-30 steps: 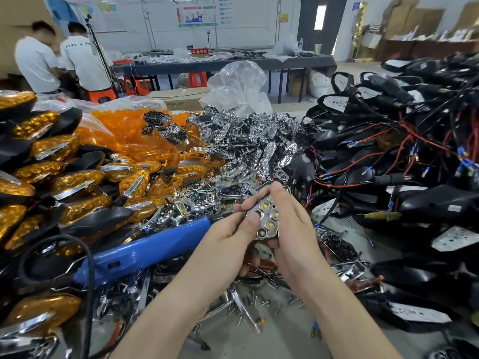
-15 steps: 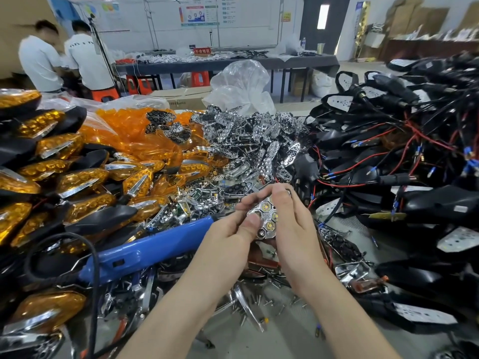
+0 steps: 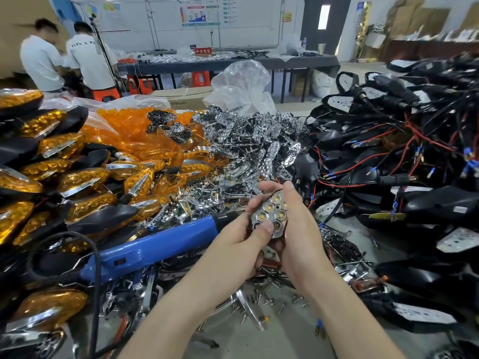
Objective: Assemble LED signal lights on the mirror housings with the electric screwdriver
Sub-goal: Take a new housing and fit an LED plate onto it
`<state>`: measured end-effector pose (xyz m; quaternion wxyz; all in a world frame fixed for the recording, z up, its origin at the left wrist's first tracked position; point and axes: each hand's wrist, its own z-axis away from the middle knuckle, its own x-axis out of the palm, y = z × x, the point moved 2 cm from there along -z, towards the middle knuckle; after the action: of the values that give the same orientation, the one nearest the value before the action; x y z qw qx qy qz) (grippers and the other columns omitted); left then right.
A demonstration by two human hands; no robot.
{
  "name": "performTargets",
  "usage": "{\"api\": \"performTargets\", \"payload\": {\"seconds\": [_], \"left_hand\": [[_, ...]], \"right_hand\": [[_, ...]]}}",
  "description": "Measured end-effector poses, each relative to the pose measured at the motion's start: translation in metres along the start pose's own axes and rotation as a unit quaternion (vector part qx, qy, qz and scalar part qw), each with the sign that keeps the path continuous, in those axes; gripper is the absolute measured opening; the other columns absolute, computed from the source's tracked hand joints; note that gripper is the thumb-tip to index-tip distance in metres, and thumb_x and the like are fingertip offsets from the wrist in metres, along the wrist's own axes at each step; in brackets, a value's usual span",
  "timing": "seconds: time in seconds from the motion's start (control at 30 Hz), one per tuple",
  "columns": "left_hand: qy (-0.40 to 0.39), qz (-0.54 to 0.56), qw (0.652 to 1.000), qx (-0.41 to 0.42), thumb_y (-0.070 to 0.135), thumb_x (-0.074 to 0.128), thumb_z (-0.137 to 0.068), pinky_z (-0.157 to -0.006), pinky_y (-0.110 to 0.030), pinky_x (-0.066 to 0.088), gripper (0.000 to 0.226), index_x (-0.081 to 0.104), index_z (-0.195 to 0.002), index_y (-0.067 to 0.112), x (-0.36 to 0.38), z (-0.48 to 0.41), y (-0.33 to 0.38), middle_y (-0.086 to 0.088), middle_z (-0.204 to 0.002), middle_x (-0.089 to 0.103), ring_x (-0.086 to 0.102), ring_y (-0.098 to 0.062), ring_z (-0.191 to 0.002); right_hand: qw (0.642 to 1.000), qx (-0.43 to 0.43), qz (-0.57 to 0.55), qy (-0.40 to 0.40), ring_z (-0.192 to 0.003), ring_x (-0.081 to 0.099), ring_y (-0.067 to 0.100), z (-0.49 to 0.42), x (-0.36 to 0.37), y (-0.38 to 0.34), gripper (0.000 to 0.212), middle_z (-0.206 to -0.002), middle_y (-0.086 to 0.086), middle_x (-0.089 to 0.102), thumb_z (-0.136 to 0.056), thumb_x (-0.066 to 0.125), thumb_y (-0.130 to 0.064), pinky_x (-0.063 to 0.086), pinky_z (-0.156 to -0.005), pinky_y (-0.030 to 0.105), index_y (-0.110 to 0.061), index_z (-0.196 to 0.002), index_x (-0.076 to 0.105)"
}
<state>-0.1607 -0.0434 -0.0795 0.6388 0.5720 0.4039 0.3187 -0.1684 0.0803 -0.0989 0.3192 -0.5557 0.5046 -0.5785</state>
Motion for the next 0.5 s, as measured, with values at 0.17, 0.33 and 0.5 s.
{"api": "performTargets", "payload": {"seconds": [0.17, 0.33, 0.5], "left_hand": [[0.019, -0.039, 0.999, 0.026, 0.034, 0.050, -0.103, -0.051, -0.019, 0.037, 0.038, 0.045, -0.111, 0.071, 0.0005, -0.0027, -0.0015, 0.020, -0.053, 0.052, 0.045, 0.001, -0.048], [0.008, -0.037, 0.998, 0.052, 0.021, 0.046, -0.106, -0.044, -0.010, 0.031, 0.054, 0.046, -0.117, 0.074, 0.0035, -0.0016, 0.0013, 0.021, -0.049, 0.051, 0.039, 0.000, -0.043], [0.005, -0.003, 1.000, -0.013, 0.033, 0.051, -0.103, -0.049, -0.021, 0.037, 0.019, 0.062, -0.113, 0.045, 0.0014, -0.0038, -0.0050, 0.009, -0.060, 0.057, 0.045, -0.010, -0.051]], "right_hand": [[0.986, -0.103, 0.133, 0.011, -0.095, 0.065, 0.007, 0.0047, 0.0031, -0.0036, 0.043, -0.094, -0.005, 0.074, -0.107, 0.029, -0.041, 0.045, -0.085, 0.014, -0.030, -0.084, 0.063], [0.983, -0.114, 0.140, 0.040, -0.096, 0.066, 0.014, 0.0056, 0.0019, -0.0029, 0.043, -0.097, -0.001, 0.073, -0.104, 0.030, -0.046, 0.050, -0.089, 0.032, -0.028, -0.085, 0.064], [0.993, -0.065, 0.101, 0.023, -0.099, 0.069, 0.020, 0.0040, -0.0020, 0.0031, 0.040, -0.099, 0.001, 0.074, -0.101, 0.034, -0.054, 0.052, -0.090, 0.045, -0.033, -0.085, 0.064]]}}
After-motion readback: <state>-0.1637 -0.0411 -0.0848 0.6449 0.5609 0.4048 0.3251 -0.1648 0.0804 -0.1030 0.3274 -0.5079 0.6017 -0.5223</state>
